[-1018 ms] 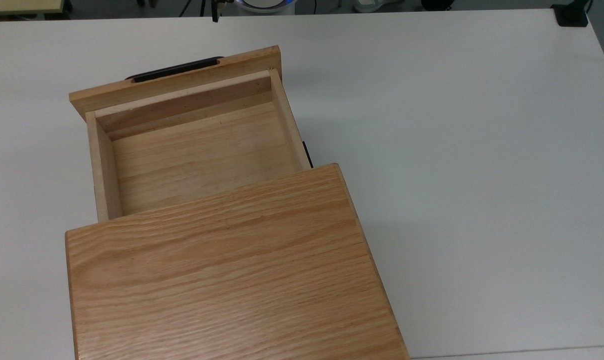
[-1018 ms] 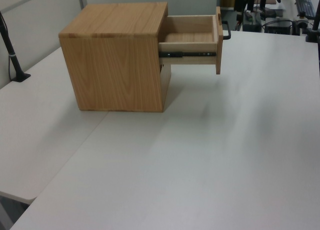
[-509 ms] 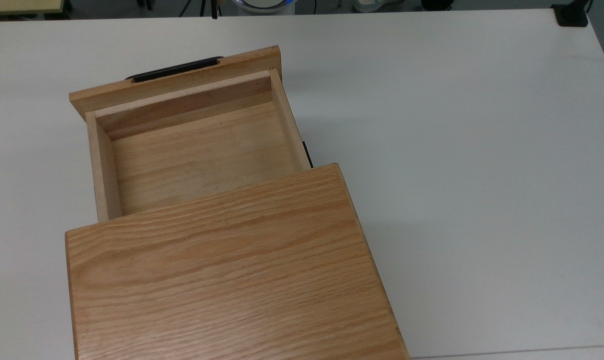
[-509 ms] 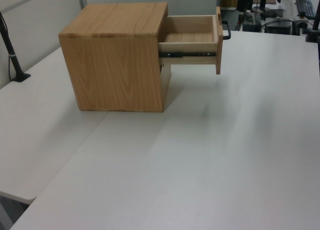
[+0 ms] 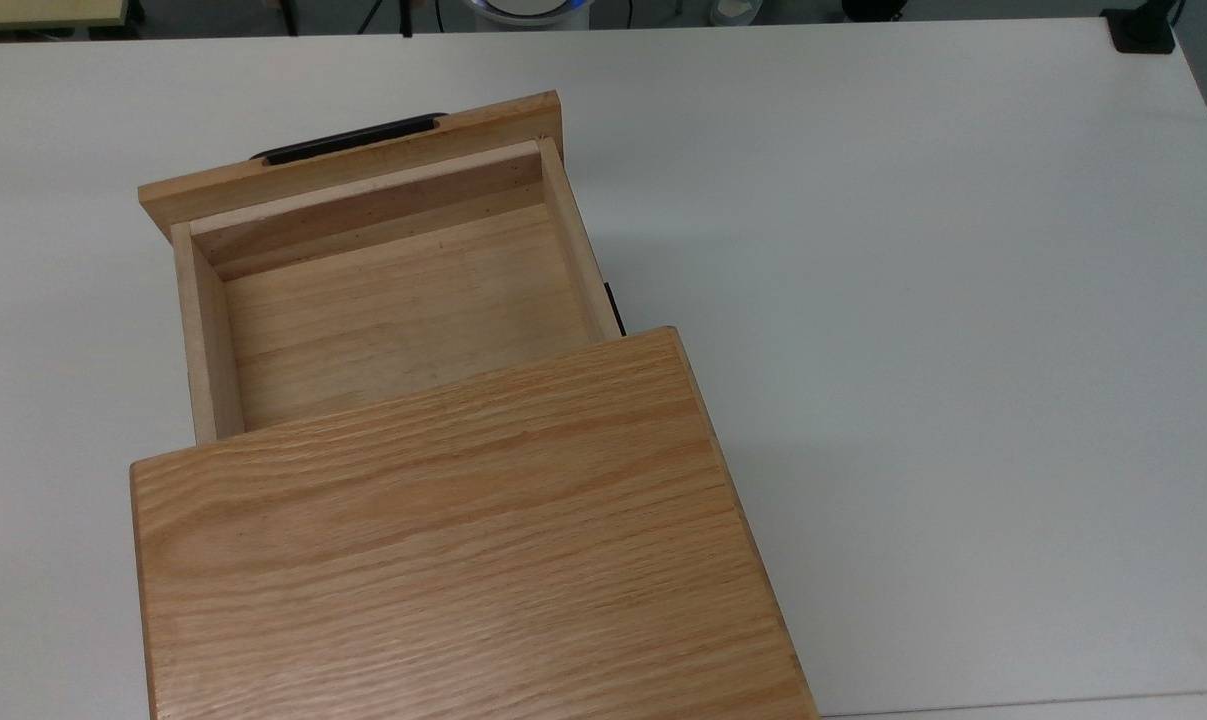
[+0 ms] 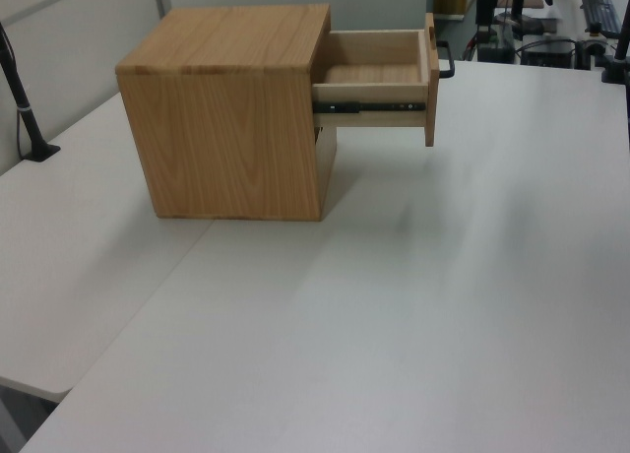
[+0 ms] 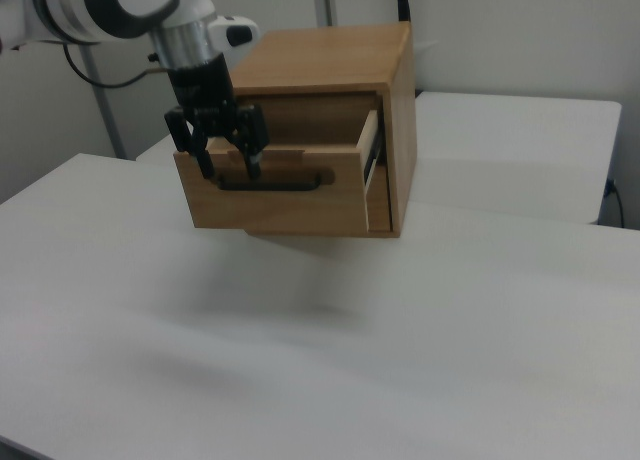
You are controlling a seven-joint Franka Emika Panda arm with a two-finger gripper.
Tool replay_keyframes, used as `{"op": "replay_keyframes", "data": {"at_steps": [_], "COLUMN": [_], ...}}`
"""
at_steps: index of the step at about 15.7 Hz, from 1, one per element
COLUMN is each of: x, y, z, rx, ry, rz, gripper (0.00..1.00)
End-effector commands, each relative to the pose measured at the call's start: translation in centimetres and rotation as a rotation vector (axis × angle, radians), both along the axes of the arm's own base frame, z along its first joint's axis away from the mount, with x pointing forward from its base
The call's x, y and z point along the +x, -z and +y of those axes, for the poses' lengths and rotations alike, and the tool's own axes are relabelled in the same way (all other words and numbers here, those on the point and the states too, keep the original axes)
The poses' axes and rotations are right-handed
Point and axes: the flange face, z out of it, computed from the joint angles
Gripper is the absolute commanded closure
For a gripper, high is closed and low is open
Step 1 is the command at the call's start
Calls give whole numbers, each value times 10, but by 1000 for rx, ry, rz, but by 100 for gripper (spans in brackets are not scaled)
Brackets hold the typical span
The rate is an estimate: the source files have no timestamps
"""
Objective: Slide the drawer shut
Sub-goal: 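Push the open oak drawer into the cabinet with the gripper at its handle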
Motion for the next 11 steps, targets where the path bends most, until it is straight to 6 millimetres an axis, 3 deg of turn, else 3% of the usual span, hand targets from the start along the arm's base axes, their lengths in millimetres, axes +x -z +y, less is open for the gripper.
{"op": "replay_keyframes", "data": {"at_steps": [1,2,5,7,11], "x": [1,2,11,18,37], "y": [23,35,46,52,59], "z": [-7,-7,-7,-6,-6], "rx": [-6,-3,2,2,1], "ry": [-24,-23,1,19,101], "rz": [35,57,43,27,-59], "gripper": [34,45,78,86,88]}}
